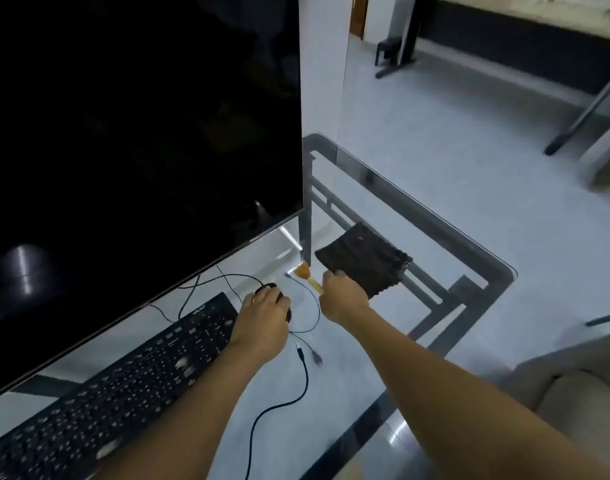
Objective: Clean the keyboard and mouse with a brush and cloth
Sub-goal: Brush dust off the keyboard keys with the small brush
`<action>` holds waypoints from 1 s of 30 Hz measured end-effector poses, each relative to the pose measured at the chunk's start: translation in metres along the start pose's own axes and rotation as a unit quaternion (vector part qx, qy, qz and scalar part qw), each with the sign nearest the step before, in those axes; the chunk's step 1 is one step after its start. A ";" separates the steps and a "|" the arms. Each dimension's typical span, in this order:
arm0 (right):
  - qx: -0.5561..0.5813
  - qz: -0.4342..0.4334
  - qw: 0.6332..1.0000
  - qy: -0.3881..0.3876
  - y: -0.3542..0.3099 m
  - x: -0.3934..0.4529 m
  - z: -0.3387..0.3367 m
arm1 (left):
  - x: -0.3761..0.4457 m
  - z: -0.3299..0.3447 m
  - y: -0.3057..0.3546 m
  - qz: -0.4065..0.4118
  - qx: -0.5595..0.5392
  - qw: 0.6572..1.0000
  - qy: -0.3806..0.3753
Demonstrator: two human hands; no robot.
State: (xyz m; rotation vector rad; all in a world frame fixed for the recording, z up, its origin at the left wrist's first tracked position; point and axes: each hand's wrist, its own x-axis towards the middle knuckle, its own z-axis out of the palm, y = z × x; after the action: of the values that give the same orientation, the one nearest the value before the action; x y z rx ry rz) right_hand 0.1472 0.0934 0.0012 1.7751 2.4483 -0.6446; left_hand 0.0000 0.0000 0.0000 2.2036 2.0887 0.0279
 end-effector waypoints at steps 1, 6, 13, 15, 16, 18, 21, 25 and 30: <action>-0.008 0.008 1.000 -0.003 -0.001 0.000 0.001 | 0.000 0.002 -0.001 0.000 0.004 1.000 -0.007; 0.103 0.034 0.994 0.007 -0.007 0.005 0.000 | 0.001 0.007 -0.005 0.004 0.005 1.000 0.017; 0.458 -0.060 0.881 -0.100 -0.064 -0.023 -0.046 | -0.037 -0.014 -0.027 -0.061 -0.029 0.993 0.095; 0.478 -0.083 0.858 -0.167 -0.090 -0.038 -0.056 | -0.065 -0.018 -0.044 -0.086 -0.015 0.991 0.100; 0.473 -0.101 0.853 -0.195 -0.102 -0.043 -0.057 | -0.081 -0.019 -0.054 -0.097 -0.009 0.990 0.106; 0.447 -0.149 0.851 -0.232 -0.129 -0.054 -0.052 | -0.120 -0.018 -0.074 -0.132 -0.003 0.984 0.116; 0.316 -0.218 0.913 -0.139 -0.168 -0.066 -0.032 | -0.177 -0.010 -0.102 -0.201 -0.010 0.972 0.123; 0.210 -0.310 0.924 -0.072 -0.224 -0.087 0.002 | -0.255 0.001 -0.137 -0.309 -0.023 0.941 0.135; 0.193 -0.407 0.892 -0.022 -0.277 -0.110 0.052 | -0.328 0.011 -0.163 -0.398 -0.064 0.904 0.145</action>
State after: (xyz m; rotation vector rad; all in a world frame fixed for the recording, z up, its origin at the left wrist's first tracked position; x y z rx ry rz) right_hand -0.0803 -0.0948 0.0677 0.6646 3.1463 -1.2629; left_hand -0.1795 -0.3194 -0.0060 1.1862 2.8815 0.4288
